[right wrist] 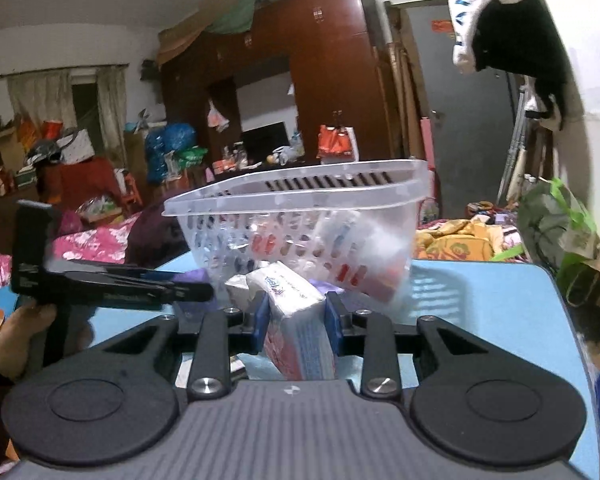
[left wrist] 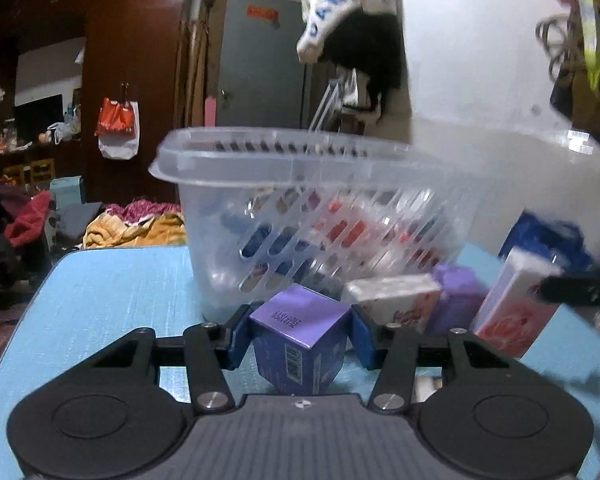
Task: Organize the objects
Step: 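Grasp the purple cube box with the left gripper while the right grasps the white-and-blue box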
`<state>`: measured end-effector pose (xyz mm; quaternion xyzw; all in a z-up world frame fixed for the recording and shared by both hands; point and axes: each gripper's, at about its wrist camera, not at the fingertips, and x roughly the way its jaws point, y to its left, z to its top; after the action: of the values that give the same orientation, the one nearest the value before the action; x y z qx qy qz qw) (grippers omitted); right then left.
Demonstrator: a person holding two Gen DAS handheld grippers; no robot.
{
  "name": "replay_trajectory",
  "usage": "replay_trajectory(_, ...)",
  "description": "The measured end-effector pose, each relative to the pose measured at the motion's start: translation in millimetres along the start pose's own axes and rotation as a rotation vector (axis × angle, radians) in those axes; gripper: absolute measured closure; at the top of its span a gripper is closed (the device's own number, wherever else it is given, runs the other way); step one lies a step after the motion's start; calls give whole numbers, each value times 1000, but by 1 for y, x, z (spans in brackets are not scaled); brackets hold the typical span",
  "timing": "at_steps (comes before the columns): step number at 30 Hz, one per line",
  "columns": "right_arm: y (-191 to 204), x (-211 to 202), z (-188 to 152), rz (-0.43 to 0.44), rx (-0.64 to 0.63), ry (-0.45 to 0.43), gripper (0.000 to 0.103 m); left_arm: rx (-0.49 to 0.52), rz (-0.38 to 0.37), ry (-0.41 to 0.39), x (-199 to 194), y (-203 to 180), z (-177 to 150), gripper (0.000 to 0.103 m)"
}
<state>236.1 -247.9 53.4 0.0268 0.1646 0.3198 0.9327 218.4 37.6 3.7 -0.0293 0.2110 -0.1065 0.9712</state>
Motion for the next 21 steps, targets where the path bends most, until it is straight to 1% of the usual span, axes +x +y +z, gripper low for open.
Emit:
replay_trajectory(3, -5, -2, -6, -9, 21, -5, 70, -30, -17, -41, -13, -1, -1, 48)
replay_trajectory(5, -7, -4, -8, -11, 31, -6, 70, -33, -27, -63, -22, -4, -2, 48)
replay_trajectory(9, -9, -8, -11, -24, 40, -22, 70, -52, -44, -90, -31, -5, -5, 48)
replay_trajectory(18, -7, -6, -15, -36, 27, -17, 70, -67, -64, -68, -24, -7, -17, 48)
replay_trajectory(21, -9, -8, -15, -29, 39, -22, 70, -86, -70, -84, -29, -4, -18, 48)
